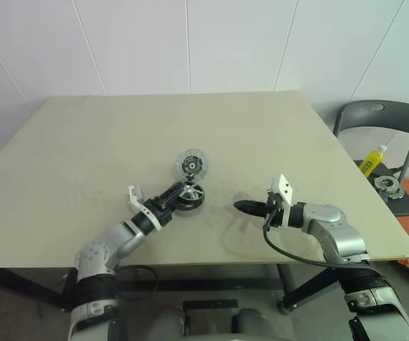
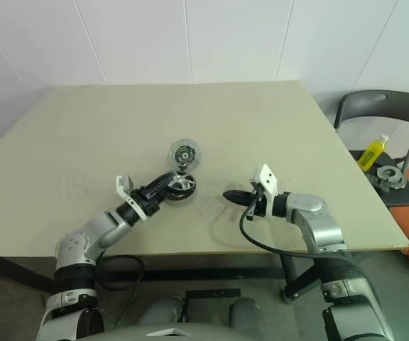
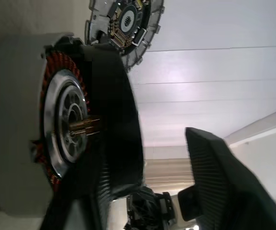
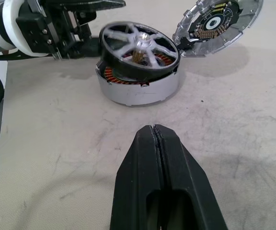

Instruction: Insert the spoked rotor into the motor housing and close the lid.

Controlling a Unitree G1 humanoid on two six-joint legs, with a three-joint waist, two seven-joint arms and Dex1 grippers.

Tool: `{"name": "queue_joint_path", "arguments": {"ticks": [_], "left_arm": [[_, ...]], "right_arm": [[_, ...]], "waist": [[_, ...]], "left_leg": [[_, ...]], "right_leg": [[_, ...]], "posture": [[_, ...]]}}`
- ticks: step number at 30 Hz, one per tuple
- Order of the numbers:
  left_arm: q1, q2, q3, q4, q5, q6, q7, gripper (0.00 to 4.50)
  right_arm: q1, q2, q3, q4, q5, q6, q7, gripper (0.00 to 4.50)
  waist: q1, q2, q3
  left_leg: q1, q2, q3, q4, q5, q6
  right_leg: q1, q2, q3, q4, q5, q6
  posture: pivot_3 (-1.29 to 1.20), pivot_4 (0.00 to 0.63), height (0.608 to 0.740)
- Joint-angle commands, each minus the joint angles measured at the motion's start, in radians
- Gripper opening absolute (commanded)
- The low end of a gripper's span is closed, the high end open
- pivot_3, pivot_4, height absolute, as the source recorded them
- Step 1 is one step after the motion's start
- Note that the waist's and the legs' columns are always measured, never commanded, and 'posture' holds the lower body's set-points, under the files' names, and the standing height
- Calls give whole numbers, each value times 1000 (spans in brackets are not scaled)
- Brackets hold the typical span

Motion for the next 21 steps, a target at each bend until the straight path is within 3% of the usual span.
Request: {"name": "queue_joint_path", "arguments": {"ticks": [1, 13, 21], "left_arm": [[-5, 17, 24, 44, 28, -10, 36, 3317], [-81, 42, 3, 3, 37, 25, 93, 3317], [-324, 174, -11, -13, 88, 65, 117, 3317]], "right_arm": [[-27, -2, -27, -13, 13, -9, 2, 0], [-32, 4, -23, -1, 6, -11, 0, 0], [-29, 9, -21, 5, 3, -16, -5, 0]], "waist": [[2, 0, 0], [2, 0, 0], [3, -3, 2]], "left_leg": [[1, 0, 0, 0, 0, 0], [4, 1, 1, 2, 0, 0], [-2, 1, 0, 2, 0, 0]], "right_leg": [[1, 0, 0, 0, 0, 0], [1, -1, -2, -2, 1, -1], [-2, 0, -2, 0, 3, 2]], "posture": [[0, 0, 740], [0, 0, 740], [0, 0, 740]]}}
